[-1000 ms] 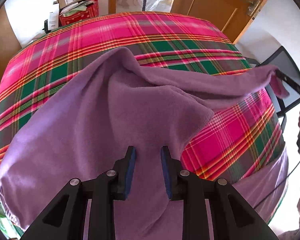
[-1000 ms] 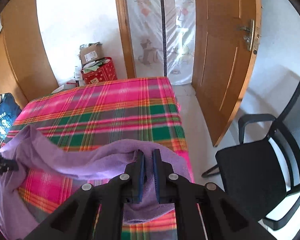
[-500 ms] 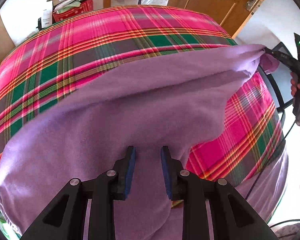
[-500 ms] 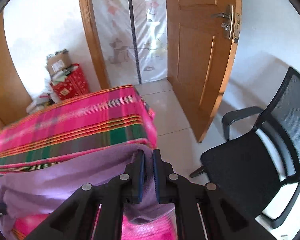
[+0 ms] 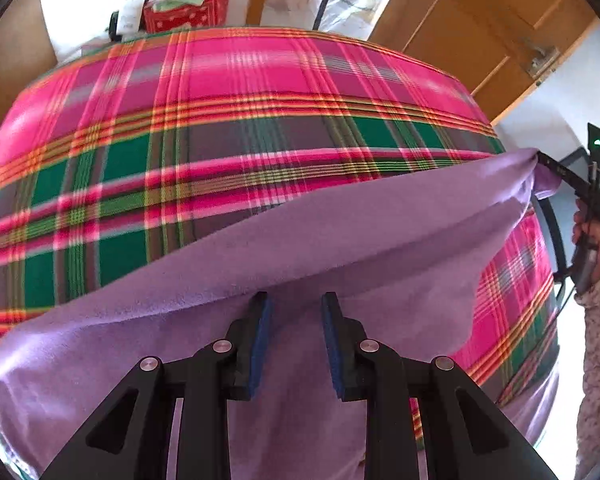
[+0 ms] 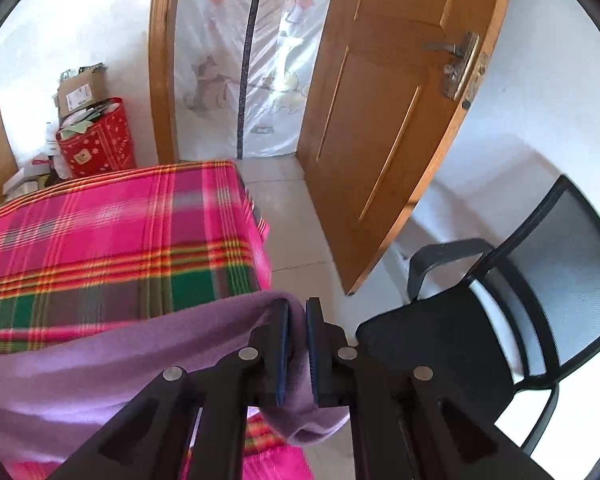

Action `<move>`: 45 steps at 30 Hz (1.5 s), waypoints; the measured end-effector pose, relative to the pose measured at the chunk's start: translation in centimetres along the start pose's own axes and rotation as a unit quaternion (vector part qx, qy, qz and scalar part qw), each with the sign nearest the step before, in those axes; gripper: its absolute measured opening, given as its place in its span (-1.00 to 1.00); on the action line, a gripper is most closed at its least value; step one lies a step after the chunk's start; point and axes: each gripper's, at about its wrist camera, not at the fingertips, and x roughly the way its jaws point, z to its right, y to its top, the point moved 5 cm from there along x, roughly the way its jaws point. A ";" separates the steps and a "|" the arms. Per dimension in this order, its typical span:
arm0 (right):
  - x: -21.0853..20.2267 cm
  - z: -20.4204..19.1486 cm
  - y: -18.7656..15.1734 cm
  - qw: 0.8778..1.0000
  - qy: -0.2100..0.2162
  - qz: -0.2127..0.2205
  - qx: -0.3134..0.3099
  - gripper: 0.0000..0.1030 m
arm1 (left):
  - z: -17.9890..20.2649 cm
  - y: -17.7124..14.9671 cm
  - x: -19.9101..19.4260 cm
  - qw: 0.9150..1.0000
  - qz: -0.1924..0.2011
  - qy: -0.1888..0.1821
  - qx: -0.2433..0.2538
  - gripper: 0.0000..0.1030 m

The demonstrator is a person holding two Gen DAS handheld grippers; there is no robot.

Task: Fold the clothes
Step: 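Pull the held purple garment edge with the right gripper across the bed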

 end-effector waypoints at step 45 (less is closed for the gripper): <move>-13.1 -10.5 -5.7 0.982 0.146 0.069 -0.096 -0.37 | -7.8 -1.7 -2.9 0.994 0.039 0.030 -0.100 -0.42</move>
